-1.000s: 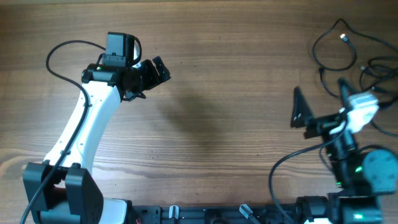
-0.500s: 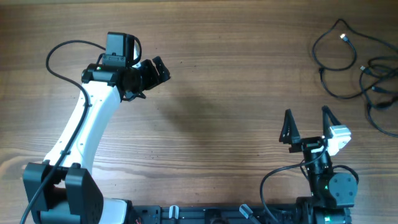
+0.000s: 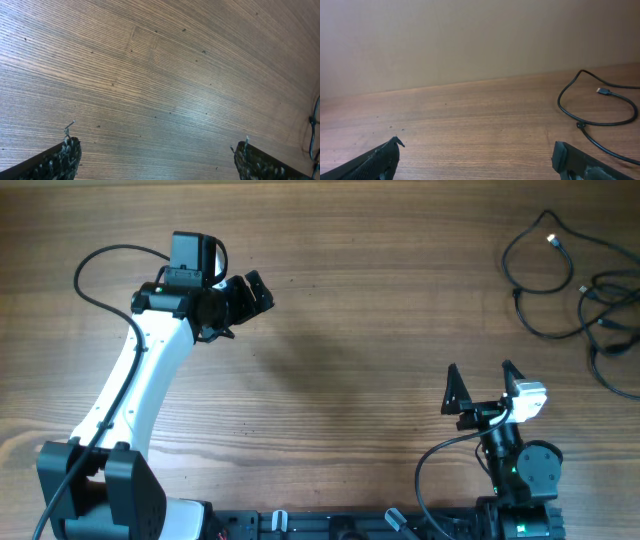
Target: Untangle cables
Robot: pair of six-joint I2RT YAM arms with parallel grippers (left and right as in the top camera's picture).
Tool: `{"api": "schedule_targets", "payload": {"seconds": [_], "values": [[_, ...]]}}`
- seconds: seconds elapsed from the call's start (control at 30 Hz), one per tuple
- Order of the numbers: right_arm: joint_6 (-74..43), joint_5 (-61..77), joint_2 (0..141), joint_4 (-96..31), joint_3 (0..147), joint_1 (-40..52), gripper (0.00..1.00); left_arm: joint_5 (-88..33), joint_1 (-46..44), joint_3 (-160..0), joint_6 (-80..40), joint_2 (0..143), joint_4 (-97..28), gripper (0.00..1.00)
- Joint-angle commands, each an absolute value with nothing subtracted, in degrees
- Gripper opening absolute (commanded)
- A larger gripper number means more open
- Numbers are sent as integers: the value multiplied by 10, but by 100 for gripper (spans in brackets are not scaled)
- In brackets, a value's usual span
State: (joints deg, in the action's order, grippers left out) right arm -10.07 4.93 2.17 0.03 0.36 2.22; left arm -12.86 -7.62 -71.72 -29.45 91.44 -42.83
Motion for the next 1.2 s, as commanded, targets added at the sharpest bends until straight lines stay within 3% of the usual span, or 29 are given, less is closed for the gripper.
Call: {"api": "schedule_targets", "payload": {"seconds": [0.0, 0.57, 0.67, 0.77, 0.97, 1.17], "values": [[-107, 60, 17, 3, 3, 24, 100, -123, -78, -722, -292, 913, -427, 100], [-107, 60, 17, 3, 3, 24, 100, -123, -78, -722, -292, 913, -427, 100], [-107, 60, 17, 3, 3, 24, 100, -34, -78, -722, -244, 913, -476, 100], [-107, 60, 17, 3, 3, 24, 100, -18, -79, -722, -244, 905, -501, 100], [-107, 60, 17, 3, 3, 24, 100, 33, -79, -722, -217, 822, -504, 100], [-107, 60, 17, 3, 3, 24, 100, 18, -79, -665, -136, 678, -423, 100]]}}
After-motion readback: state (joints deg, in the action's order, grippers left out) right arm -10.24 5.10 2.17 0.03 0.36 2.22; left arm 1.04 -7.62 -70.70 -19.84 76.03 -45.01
